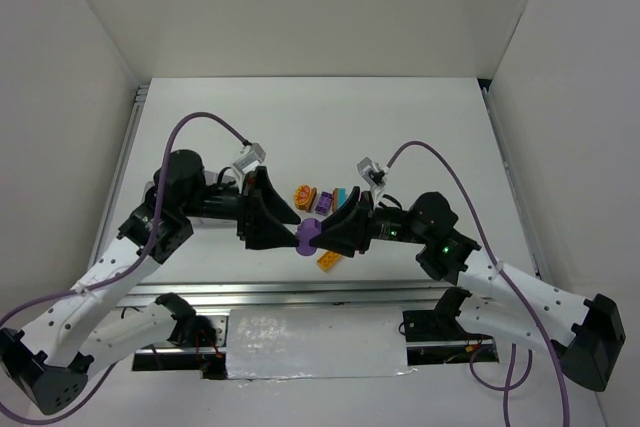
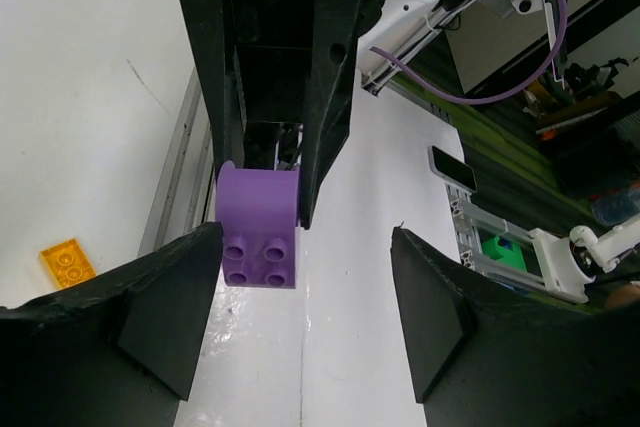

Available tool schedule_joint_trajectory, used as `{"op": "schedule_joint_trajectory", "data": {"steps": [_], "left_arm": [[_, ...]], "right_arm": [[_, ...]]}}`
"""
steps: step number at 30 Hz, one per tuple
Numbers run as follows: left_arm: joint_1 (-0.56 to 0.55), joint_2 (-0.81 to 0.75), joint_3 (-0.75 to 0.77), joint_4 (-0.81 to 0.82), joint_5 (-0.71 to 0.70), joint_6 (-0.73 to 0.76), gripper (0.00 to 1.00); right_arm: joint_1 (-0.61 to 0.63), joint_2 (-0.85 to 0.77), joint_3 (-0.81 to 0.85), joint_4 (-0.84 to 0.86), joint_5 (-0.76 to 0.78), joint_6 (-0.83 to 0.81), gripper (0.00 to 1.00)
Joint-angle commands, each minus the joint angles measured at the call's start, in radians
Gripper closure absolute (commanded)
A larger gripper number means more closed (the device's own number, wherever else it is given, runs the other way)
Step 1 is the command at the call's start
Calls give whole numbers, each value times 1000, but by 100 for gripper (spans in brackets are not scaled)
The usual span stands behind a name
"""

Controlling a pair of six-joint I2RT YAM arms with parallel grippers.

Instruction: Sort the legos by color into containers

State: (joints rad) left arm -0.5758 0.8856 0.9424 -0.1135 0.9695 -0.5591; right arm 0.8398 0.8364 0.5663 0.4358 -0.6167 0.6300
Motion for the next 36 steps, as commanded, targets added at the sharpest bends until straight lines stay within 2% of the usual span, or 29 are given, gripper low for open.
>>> {"op": "schedule_joint_trajectory", "data": {"steps": [1, 6, 12, 15, 17, 18, 21, 22, 23, 24, 25, 26, 28, 29, 32, 33, 36], "left_arm": [[-18, 16, 18, 54, 12, 1, 21], [-36, 27, 13, 52, 3, 5, 24], [-56, 39, 32, 28, -12, 22, 41], [-62, 47, 33, 26, -14, 24, 43], [-64, 52, 39, 14, -23, 36, 59], [-64, 56, 47, 5, -28, 41, 72], [-64, 69, 59, -12, -38, 47, 99], [-64, 72, 70, -27, -52, 59, 100], [-65, 75, 79, -50, -72, 74, 100], [-64, 78, 113, -90, -101, 94, 100], [-62, 76, 136, -136, -153, 141, 100], [-62, 76, 156, -228, -287, 169, 100], [-50, 85, 222, -323, -435, 240, 100], [-42, 104, 243, -412, -613, 255, 100], [33, 148, 318, -506, -835, 277, 100], [57, 185, 353, -559, -961, 271, 100], [134, 240, 384, -606, -1158, 266, 100]], "right_arm": [[2, 1, 63, 98, -35, 7, 100], [2, 1, 67, 109, -48, 10, 100], [4, 3, 76, 90, -11, -4, 100], [2, 15, 92, 52, 32, -12, 100], [4, 23, 95, 57, 22, -9, 100], [5, 30, 95, 67, 17, -6, 100], [5, 38, 95, 69, 14, -4, 100], [5, 38, 96, 66, 15, -7, 87], [5, 38, 98, 61, 21, -13, 62], [4, 30, 93, 38, 38, -19, 24], [4, 21, 89, 23, 60, -29, 1], [2, -3, 84, -29, 140, -48, 0], [1, -37, 57, -84, 245, -82, 0], [-1, -77, 34, -129, 317, -95, 0], [-2, -150, 6, -215, 388, -133, 0], [-5, -169, -9, -230, 418, -139, 0], [-5, -220, -23, -290, 458, -153, 0]]}}
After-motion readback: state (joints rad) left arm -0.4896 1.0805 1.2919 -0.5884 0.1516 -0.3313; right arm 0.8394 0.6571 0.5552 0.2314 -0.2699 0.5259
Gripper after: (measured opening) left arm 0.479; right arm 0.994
